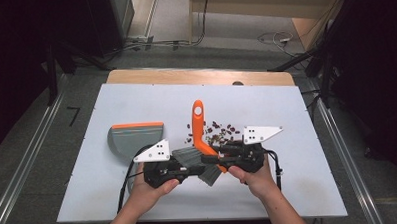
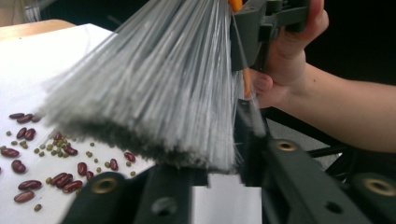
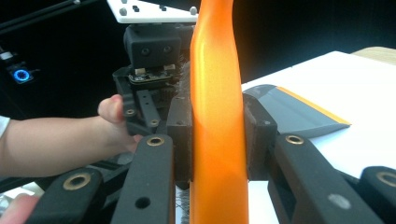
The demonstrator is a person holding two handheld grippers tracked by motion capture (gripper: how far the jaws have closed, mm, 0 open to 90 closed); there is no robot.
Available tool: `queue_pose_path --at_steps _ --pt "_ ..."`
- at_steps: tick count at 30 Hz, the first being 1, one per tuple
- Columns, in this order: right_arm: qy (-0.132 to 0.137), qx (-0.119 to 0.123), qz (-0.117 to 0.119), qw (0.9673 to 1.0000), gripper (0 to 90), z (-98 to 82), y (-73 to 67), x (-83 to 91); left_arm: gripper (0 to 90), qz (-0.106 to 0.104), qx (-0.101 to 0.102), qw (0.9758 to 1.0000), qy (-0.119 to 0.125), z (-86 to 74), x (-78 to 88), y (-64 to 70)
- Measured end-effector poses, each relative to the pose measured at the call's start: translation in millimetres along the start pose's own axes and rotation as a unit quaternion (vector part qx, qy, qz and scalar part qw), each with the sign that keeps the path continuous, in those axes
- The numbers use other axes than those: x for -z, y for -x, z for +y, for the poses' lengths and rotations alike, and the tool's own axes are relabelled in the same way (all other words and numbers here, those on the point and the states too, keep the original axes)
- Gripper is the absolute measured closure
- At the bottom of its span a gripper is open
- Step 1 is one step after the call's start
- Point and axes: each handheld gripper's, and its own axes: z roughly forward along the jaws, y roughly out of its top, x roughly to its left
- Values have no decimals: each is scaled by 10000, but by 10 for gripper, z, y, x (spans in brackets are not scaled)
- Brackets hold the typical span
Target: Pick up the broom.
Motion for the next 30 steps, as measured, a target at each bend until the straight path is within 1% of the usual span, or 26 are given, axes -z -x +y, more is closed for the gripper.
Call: queue_pose_path --at_steps 1,2,3,6,7,8,9,10,11,12,14,15,16,17,18,19,20,21,22,23,26,27,28,29,30 --pt "-6 -6 -65 10000 683 5 -6 5 618 23 -19 10000 -12 -4 6 4" --pt "-21 10 -128 9999 683 8 -5 11 568 89 -45 9999 -30 -9 19 8" --pt "-16 4 -218 9998 683 10 -4 19 514 134 -24 9999 -11 -16 28 6" --pt "25 -40 -439 9990 683 18 19 66 370 295 60 9995 78 -37 80 -14" --pt "25 -40 -439 9990 683 18 19 66 370 364 91 9992 111 -42 100 -22" --pt "32 -29 -529 9986 683 20 28 81 318 449 124 9988 131 -46 118 -27" --pt "1 -67 -754 9971 683 30 43 112 186 576 142 9982 125 -51 135 -31" --pt "1 -67 -754 9971 683 30 43 112 186 666 156 9976 106 -56 153 -39" --pt "-5 -81 -940 9955 683 39 65 133 100 748 188 9970 106 -61 168 -44" --pt "-31 -100 -1036 9946 683 43 70 143 74 835 201 9962 107 -67 186 -47" --pt "-53 -88 -1233 9923 683 48 77 162 37 951 202 9952 93 -77 221 -53" --pt "-88 -105 -1343 9908 683 51 76 174 19 934 175 9954 96 -84 236 -59" --pt "-105 -108 -1420 9898 683 53 80 187 12 964 172 9952 87 -88 250 -60" --pt "-105 -108 -1420 9898 683 53 80 187 12 991 174 9949 114 -92 260 -61" --pt "-107 -95 -1485 9888 683 52 89 203 0 1012 161 9947 112 -96 273 -63" --pt "-111 -123 -1664 9859 683 46 105 235 0 1041 145 9944 127 -100 285 -65" --pt "-111 -123 -1664 9859 683 46 105 235 0 1104 148 9937 149 -103 293 -66" --pt "-128 -144 -1811 9833 683 33 130 269 0 1138 147 9933 157 -106 303 -69" --pt "-128 -144 -1811 9833 683 33 130 269 0 1128 142 9934 174 -113 316 -77" --pt "-163 -164 -1998 9796 683 21 160 297 0 1151 162 9930 195 -118 331 -83" --pt "-178 -223 -2226 9745 683 3 207 342 0 1237 155 9919 241 -130 383 -96" --pt "-178 -223 -2226 9745 683 3 207 342 0 1308 115 9910 245 -136 400 -97" --pt "-179 -230 -2293 9729 684 0 222 357 0 1360 95 9904 242 -143 414 -98" --pt "-206 -255 -2427 9695 684 -3 247 389 0 1398 85 9899 236 -151 426 -103" --pt "-206 -255 -2427 9695 684 -3 247 389 0 1449 79 9891 243 -158 438 -105"
